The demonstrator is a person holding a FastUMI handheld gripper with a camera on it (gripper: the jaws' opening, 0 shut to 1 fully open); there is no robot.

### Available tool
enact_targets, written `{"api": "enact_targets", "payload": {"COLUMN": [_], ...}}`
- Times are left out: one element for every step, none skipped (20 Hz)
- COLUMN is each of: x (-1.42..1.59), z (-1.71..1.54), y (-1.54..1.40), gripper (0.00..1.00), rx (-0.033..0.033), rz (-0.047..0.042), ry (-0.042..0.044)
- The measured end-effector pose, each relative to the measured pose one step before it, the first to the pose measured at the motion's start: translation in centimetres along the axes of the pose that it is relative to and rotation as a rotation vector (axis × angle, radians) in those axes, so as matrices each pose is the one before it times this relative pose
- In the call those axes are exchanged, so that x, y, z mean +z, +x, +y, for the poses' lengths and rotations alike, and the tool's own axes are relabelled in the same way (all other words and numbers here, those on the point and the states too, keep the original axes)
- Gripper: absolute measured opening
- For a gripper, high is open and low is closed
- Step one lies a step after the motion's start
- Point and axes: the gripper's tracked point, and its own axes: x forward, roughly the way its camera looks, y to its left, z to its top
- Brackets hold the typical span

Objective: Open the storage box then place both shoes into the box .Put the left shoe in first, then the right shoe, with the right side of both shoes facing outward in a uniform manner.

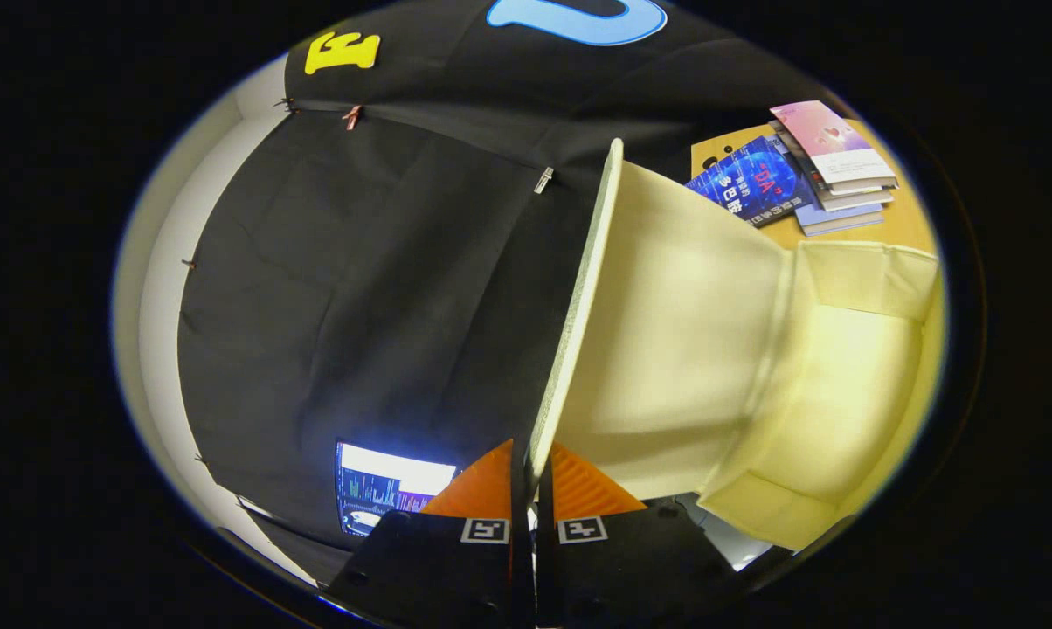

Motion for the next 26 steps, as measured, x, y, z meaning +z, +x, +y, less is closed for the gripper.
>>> {"api": "enact_targets", "payload": {"x": [-0.124,0.211,0.552,0.51,0.061,0.224,0.023,0.117,0.226,0.353,0.266,0.458,0.437,0.476,0.474,0.484,0.251,0.148,-0.061,-0.198,-0.6,-0.661,-1.13,-0.978,-1.136,-1.191], "z": [0.066,-0.112,-0.717,-0.56,-0.877,-0.821,-0.755,-1.085,-1.12,-1.292,-1.254,-1.429,-1.369,-1.659,-1.687,-1.928,-2.097,-2.344,-2.313,-2.669,-2.609,-2.534,-2.53,-2.302,-2.026,-2.04], "y": [0.966,0.943,0.791,0.305,0.333,-0.234,-0.451,-0.717,-0.886,-1.202,-1.177,-1.479,-1.555,-1.609,-1.778,-1.632,-1.592,-1.473,-1.438,-1.34,-1.345,-0.992,-0.962,-0.81,-0.613,-0.353], "gripper": [0.05,0.06,0.1,0.14,0.3,0.46,0.62,0.78,0.95,0.95,0.98,0.98,0.98,0.98,0.98,0.98,0.98,0.98,0.98,0.98,0.98,0.98,0.98,0.98,0.98,0.98], "rx": [-0.00169,-0.00471,-0.021,-0.01501,-0.03205,-0.01853,-0.02325,-0.02636,-0.02984,-0.02798,-0.03206,-0.03266,-0.03436,-0.03716,-0.038,-0.04151,-0.04636,-0.05098,-0.05071,-0.04978,-0.04716,-0.04247,-0.03757,-0.03175,-0.03092,-0.02657], "rz": [0.00412,-0.00858,-0.01288,-0.01044,-0.00421,-0.00685,-0.0089,-0.01418,-0.0164,-0.01587,-0.02077,-0.02529,-0.02562,-0.0266,-0.02788,-0.02749,-0.02224,-0.01927,-0.01308,-0.00868,-0.00472,0.00127,0.00915,0.00866,0.01266,0.01785], "ry": [0.00979,-0.00288,-0.0098,-0.00787,-0.00862,-0.01354,-0.02945,-0.04035,-0.04197,-0.04112,-0.0377,-0.03407,-0.02782,-0.01986,-0.01603,-0.01437,-0.0147,-0.01702,-0.01827,-0.01781,-0.01508,-0.01353,-0.00731,-0.00694,-0.00452,-0.00551]}}
